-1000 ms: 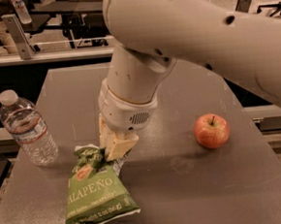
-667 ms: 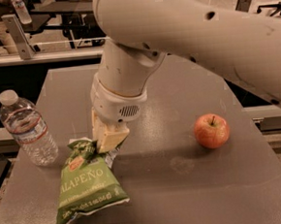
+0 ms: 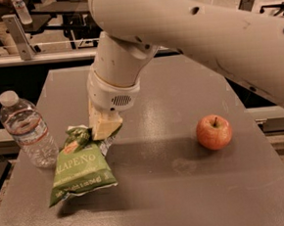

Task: Move green jalapeno chip bag near water bottle

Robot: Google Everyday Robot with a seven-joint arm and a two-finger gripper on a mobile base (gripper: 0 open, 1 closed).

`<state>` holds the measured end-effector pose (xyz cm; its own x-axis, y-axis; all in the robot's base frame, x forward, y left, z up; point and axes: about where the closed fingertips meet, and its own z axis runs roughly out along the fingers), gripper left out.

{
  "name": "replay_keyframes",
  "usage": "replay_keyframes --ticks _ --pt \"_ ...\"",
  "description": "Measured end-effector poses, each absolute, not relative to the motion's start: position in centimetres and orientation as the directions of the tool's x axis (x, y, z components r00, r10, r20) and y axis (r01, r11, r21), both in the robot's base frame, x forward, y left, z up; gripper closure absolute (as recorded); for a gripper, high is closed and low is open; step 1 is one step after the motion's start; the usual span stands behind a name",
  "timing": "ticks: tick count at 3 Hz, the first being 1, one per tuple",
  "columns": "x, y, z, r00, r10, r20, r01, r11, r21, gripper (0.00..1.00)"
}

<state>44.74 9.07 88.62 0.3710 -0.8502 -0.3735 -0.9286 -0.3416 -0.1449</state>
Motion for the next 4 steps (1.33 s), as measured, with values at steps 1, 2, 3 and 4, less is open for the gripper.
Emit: replay_keyframes --ticks 1,2,3,4 --pt "45.94 9.45 88.31 0.346 -0.859 -0.377 -0.938 -0.316 -0.142 0.39" --pt "45.8 9.5 88.35 0.349 -0.858 -0.376 -0.937 -0.319 -0.143 0.15" --pt "45.72 9.56 88.37 0.351 -0.858 -0.375 -0.936 -0.32 -0.144 0.0" --pt "45.71 9.57 88.37 0.351 -0.858 -0.375 -0.936 -0.32 -0.144 0.0"
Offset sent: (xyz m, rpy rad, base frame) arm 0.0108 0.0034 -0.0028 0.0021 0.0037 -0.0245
